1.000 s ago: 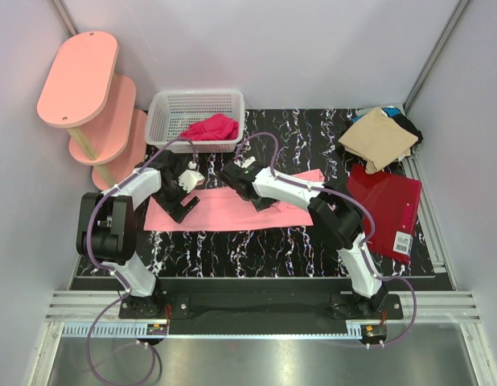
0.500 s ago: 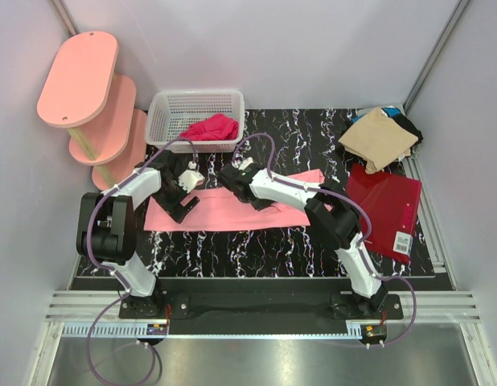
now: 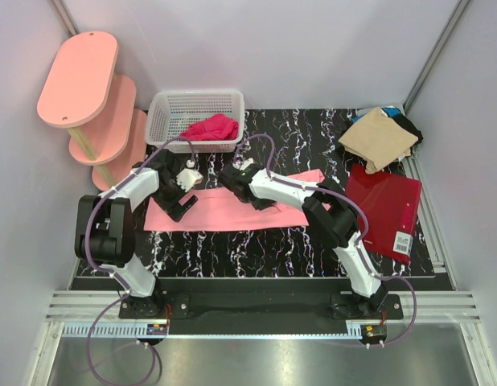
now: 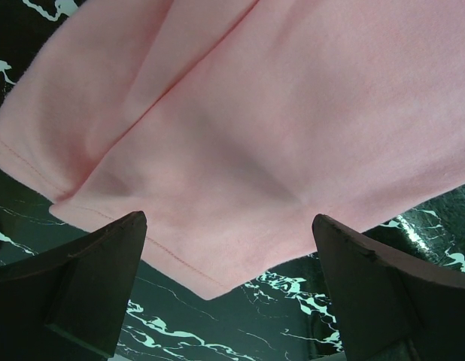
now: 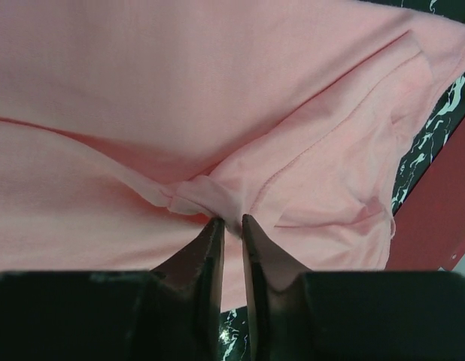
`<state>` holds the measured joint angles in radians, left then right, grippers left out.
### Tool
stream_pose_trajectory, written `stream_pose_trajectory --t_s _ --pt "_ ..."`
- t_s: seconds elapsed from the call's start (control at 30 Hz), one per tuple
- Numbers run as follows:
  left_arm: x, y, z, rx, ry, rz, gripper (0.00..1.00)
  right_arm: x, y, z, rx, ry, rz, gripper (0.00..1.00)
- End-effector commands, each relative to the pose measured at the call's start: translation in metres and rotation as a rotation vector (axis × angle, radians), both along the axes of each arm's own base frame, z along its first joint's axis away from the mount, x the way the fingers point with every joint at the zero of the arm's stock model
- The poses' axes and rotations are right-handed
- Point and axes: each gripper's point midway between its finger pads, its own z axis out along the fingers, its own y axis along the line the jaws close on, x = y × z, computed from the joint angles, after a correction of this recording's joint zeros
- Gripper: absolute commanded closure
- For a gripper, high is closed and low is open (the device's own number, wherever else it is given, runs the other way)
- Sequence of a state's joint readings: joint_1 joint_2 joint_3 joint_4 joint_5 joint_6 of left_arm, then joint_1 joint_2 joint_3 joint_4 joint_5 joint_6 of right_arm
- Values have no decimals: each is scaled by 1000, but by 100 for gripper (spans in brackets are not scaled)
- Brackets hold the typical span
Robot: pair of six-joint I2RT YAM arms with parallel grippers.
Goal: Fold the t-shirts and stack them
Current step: Fold the other side of the tshirt into a rectangle
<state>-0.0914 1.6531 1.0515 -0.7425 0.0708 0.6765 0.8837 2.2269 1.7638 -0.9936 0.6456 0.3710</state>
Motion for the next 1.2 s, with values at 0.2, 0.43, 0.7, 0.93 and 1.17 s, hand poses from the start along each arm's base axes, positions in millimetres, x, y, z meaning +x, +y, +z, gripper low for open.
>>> stream_pose_trajectory --t_s 0.2,0.43,0.7,0.93,1.17 --pt "7 5 14 14 -56 -4 1 27 1 7 32 -78 -46 100" --pt "6 5 13 13 -54 -7 1 67 0 50 101 -182 -90 100" --pt "7 5 15 16 -58 -8 1 72 9 46 145 -161 -88 100" --pt "9 5 17 18 -59 -8 1 39 2 12 151 -19 -88 78" --pt "11 6 21 25 -64 -13 1 21 -2 34 273 11 -133 25"
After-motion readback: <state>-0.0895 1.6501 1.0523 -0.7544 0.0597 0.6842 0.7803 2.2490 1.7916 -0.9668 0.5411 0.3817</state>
